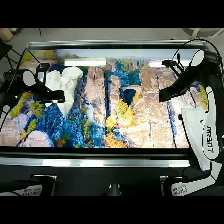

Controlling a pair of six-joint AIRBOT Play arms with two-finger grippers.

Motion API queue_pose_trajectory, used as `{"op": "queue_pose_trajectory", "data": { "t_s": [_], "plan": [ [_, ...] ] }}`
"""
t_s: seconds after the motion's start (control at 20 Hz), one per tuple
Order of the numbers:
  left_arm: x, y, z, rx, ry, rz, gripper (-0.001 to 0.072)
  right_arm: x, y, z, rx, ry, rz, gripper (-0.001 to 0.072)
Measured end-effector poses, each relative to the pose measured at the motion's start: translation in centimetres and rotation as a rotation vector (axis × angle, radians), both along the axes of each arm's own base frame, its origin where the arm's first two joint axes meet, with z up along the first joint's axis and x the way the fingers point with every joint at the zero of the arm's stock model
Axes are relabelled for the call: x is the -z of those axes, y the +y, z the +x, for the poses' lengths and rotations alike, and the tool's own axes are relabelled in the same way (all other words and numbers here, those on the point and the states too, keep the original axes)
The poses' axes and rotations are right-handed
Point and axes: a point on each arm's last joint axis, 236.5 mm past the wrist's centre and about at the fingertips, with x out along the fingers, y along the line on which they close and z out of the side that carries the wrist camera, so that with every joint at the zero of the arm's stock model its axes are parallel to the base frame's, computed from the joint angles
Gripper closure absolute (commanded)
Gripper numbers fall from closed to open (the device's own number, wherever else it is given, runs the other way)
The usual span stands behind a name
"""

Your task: Fold the shirts.

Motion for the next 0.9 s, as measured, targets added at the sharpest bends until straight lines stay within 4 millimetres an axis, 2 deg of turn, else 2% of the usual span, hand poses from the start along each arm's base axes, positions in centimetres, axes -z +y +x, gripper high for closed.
{"op": "queue_pose_trajectory", "data": {
  "t_s": [0.3,0.5,0.75,0.9],
  "plan": [
    [0.0,0.0,0.0,-0.003,-0.002,-0.001,-0.0013,0.0,0.0,0.0,0.0,0.0,0.0,0.0025],
    [-0.4,-0.3,1.6,-0.015,-0.07,-0.017,-0.0013,0.0,0.0,0.0,0.0,-0.001,-0.001,0.0024],
    [-1.1,-0.6,5.6,-0.019,-0.216,-0.037,-0.0013,0.1,-1.1,1.7,0.019,-0.068,-0.047,0.0025],
    [-0.5,1.3,9.1,-0.044,-0.256,-0.026,-0.0013,0.0,-1.6,3.0,0.029,-0.122,-0.066,0.0025]
  ]
}}
